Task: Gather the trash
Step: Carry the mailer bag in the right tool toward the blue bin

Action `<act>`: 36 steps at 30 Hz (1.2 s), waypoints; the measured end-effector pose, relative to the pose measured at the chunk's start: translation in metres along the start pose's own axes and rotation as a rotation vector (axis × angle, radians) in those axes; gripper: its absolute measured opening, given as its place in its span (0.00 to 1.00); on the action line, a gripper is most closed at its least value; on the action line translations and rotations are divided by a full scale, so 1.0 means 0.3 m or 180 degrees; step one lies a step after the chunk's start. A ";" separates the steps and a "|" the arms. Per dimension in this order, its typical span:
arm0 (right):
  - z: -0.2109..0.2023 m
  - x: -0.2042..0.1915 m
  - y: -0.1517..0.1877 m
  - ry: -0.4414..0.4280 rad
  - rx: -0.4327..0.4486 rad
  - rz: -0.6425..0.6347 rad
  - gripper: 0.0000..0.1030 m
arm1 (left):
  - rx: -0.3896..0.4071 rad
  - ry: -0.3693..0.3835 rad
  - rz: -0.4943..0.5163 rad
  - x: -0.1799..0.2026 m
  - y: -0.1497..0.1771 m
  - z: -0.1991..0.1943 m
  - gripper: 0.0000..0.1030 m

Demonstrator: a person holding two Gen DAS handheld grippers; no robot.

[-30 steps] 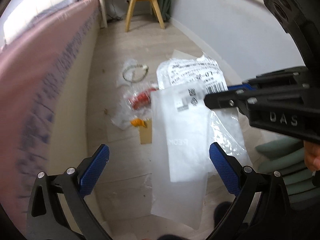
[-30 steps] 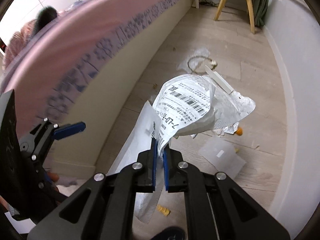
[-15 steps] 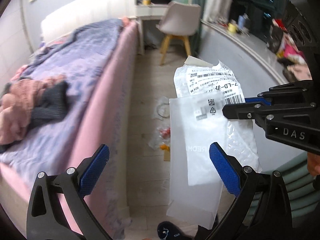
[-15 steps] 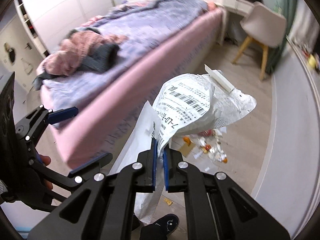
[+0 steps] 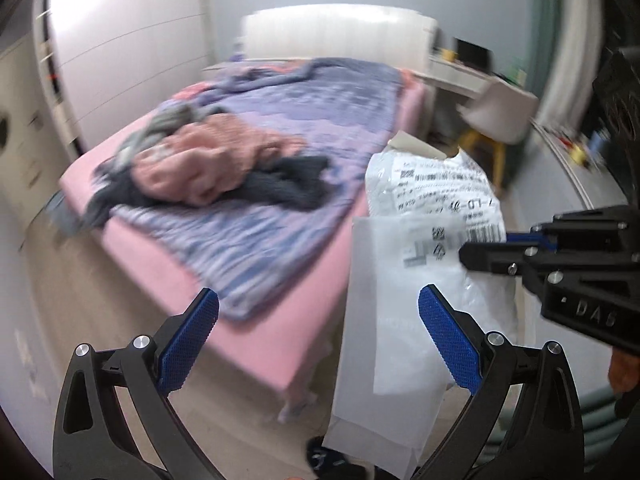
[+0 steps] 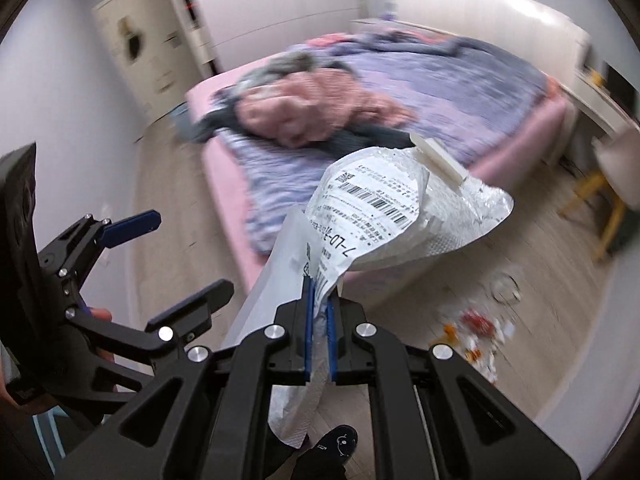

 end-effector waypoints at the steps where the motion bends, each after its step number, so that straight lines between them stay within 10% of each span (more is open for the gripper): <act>1: 0.001 -0.040 -0.004 -0.0034 -0.0015 -0.0061 0.07 | -0.0009 -0.0062 -0.0050 -0.035 0.014 -0.018 0.94; 19: 0.239 -1.095 -0.053 -0.1027 -0.0293 -0.1504 0.07 | -0.0150 -0.1598 -0.1316 -1.015 0.475 -0.467 0.94; 36: 0.638 -1.672 -0.324 -0.1485 -0.0481 -0.2065 0.07 | -0.0428 -0.2150 -0.2145 -1.750 0.625 -0.460 0.94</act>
Point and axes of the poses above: each gripper's, at about its wrist camera, not at the fingertips, and z roughly the way its jaws point, x to its right, y to its underside, the point moved 7 cm from there along z, roughly the way its jaws point, and after that the axes turned 12 degrees about z, right-handed, at the moved point
